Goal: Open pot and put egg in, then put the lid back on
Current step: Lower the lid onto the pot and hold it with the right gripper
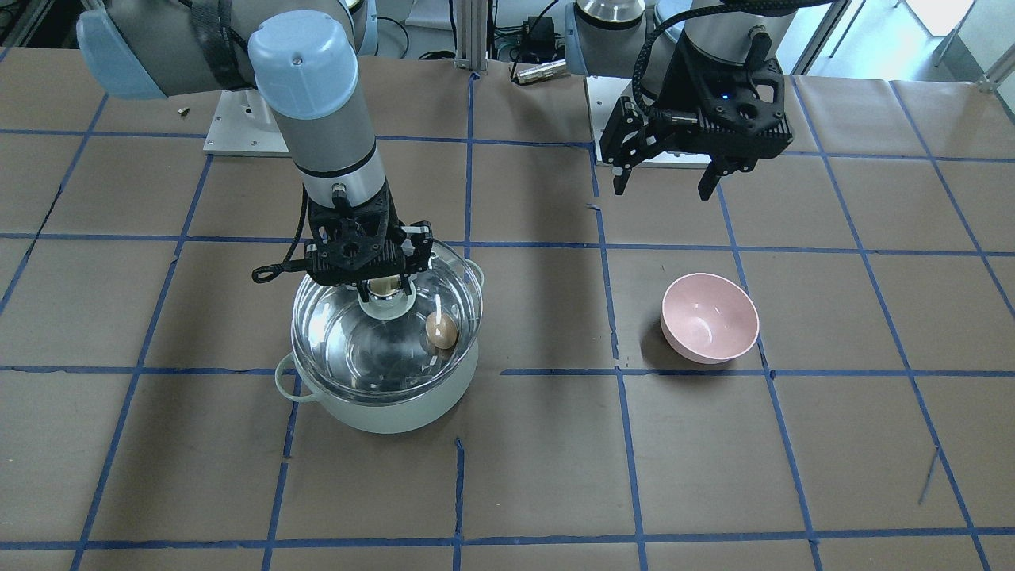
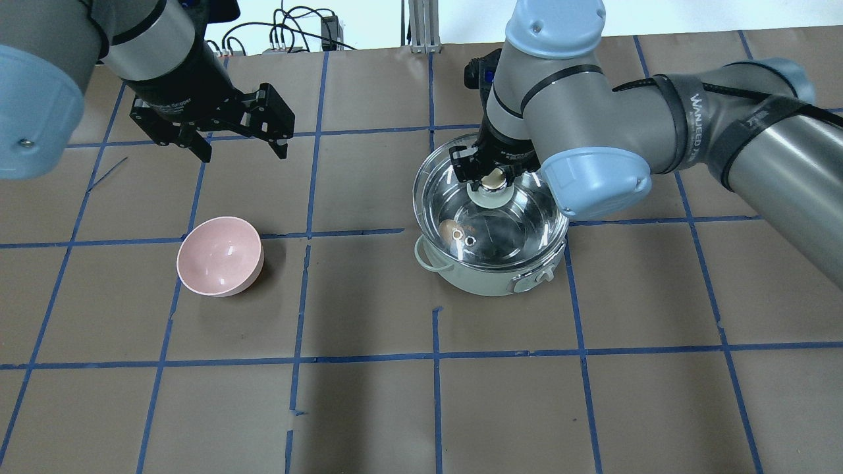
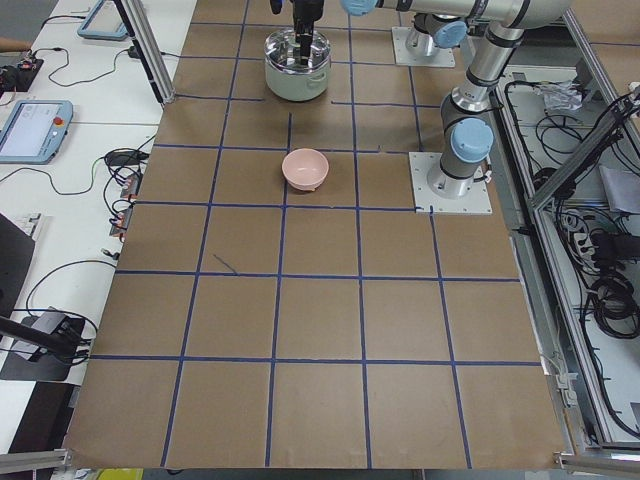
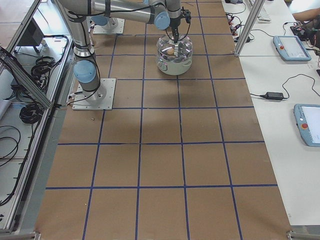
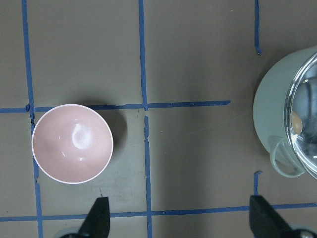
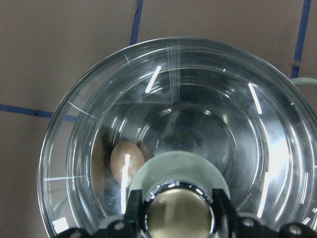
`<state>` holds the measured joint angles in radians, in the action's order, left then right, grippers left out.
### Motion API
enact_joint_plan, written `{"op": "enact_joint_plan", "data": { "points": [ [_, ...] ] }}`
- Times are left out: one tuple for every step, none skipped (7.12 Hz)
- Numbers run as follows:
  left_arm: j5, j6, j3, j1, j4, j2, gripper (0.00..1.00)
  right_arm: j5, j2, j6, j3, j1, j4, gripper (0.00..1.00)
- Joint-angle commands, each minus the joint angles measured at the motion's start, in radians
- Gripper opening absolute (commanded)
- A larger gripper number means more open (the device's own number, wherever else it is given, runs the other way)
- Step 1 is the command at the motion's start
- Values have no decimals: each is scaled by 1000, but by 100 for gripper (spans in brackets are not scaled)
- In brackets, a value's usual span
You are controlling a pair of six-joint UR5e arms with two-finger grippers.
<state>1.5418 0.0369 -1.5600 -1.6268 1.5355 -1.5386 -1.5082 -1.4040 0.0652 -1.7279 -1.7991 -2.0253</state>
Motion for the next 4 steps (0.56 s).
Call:
{"op": "enact_joint_plan", "data": {
  "points": [
    [0,0,0,-1,0,0,100,0,0,-30,-10,20,4,28],
    [0,0,0,1,0,0,100,0,0,-31,-27,24,-1,27],
    [0,0,0,1,0,0,100,0,0,-30,-38,24,-21,27],
    [0,0,0,-1,0,0,100,2,0,-28,-45,24,-38,28]
  ]
}}
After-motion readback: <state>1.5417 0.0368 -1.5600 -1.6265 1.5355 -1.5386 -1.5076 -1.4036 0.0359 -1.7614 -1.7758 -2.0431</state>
